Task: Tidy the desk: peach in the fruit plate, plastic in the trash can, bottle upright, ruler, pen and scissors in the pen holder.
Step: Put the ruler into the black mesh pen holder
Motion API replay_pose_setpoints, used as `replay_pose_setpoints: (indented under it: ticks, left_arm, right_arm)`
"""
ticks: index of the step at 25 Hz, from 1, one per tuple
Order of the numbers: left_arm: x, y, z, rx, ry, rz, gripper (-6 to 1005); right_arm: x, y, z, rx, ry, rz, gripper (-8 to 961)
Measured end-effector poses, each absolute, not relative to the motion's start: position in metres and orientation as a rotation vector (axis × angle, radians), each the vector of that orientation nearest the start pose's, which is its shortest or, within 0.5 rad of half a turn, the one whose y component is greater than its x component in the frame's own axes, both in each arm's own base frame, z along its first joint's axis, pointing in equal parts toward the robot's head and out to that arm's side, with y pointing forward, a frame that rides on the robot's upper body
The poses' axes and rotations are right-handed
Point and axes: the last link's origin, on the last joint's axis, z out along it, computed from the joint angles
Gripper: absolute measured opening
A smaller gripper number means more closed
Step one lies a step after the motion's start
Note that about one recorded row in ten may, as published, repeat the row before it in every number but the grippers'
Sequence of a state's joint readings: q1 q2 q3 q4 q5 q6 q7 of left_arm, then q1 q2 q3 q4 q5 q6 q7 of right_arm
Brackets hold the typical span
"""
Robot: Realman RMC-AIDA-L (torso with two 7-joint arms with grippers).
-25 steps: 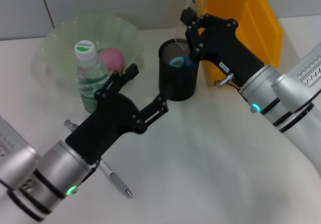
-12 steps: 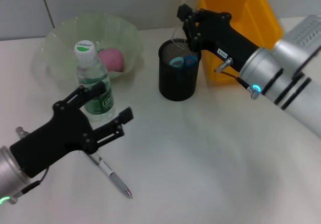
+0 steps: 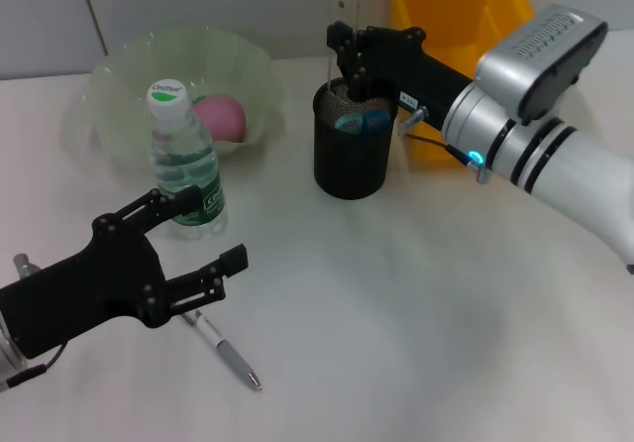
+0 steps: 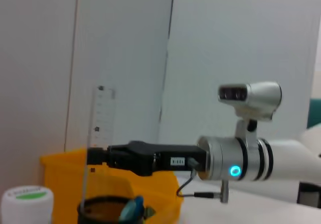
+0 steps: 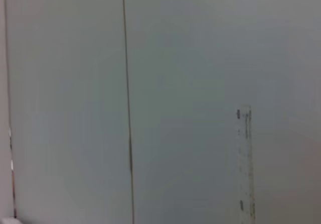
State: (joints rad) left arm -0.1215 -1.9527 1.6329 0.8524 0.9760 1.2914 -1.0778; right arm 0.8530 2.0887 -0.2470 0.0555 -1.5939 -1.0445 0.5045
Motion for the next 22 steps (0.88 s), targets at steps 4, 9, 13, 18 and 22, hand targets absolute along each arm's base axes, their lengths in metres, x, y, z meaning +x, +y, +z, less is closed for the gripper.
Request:
replay_pose_setpoints:
  ticks: [4, 9, 13, 18, 22]
  left_arm:
    - [-0.258, 0.269, -0.012, -2.567, -0.404, -0.94, 857]
    - [-0.258, 0.272, -0.008, -2.575, -0.387, -0.911, 857]
    - [-0.26, 0.271, -0.001, -2.558, -0.378, -0.924, 857]
    - [-0.263, 0.269, 0.005, -2.541, -0.376, -0.945, 857]
    - [-0.263, 0.268, 0.007, -2.542, -0.373, -0.95, 857]
  right_arm:
    - [0.207, 0.412, -0.069, -2.129, 0.473, 0.822, 47]
    - [0.211, 0.41, -0.069, -2.117, 0.501, 0.822, 50]
    - [0.214, 0.406, -0.071, -2.12, 0.525, 0.828, 53]
    - [0.217, 0.402, -0.072, -2.115, 0.567, 0.856, 57]
    - [0.219, 0.399, -0.07, -2.111, 0.587, 0.881, 138]
